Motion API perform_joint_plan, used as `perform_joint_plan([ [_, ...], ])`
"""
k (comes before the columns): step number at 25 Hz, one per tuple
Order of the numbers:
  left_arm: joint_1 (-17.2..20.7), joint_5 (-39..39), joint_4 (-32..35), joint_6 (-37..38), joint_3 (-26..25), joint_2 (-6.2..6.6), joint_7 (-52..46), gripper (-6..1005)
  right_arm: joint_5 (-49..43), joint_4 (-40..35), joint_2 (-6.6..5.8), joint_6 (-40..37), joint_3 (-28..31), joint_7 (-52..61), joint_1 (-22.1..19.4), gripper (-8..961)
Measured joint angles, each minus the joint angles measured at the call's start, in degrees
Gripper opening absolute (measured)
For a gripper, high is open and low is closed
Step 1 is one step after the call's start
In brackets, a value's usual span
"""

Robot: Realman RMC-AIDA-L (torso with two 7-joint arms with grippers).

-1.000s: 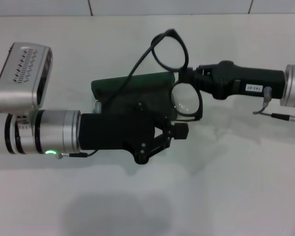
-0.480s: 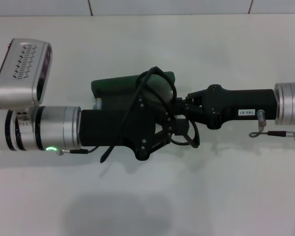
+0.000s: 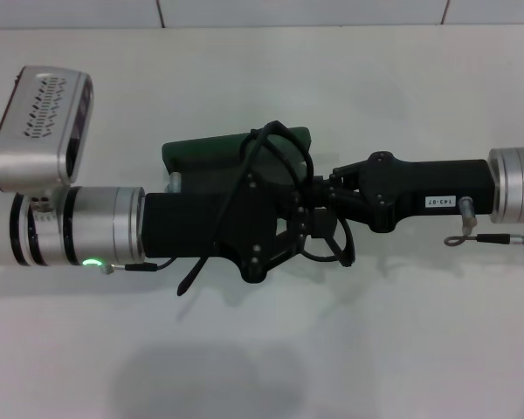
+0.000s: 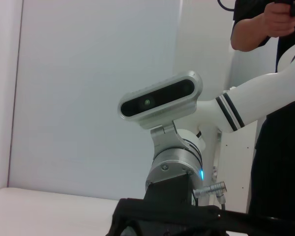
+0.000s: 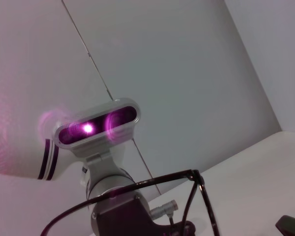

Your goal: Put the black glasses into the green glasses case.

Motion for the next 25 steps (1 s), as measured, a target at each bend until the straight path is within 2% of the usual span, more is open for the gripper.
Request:
perform_joint_plan([
  [11, 0.1, 0.0, 0.0, 0.3, -0.1, 0.00, -0.1, 7, 0.1, 0.0, -0.20, 0.9, 0.4, 0.0, -0.4, 65],
  [16, 0.4, 0.0, 0.0, 0.4, 0.1, 0.04, -0.2, 8, 0.6, -1.6, -0.85, 2.8, 4.1, 0.0, -2.6, 65],
  [22, 0.7, 0.0, 0.0, 0.4, 0.2, 0.25, -0.9, 8, 0.5, -2.1, -3.47, 3.7, 10.2, 0.1, -5.0, 65],
  [25, 1.1, 0.0, 0.2, 1.0, 0.1, 0.48, -0.9, 9, 0.2, -2.2, -4.90, 5.0, 11.0, 0.0, -6.0, 65],
])
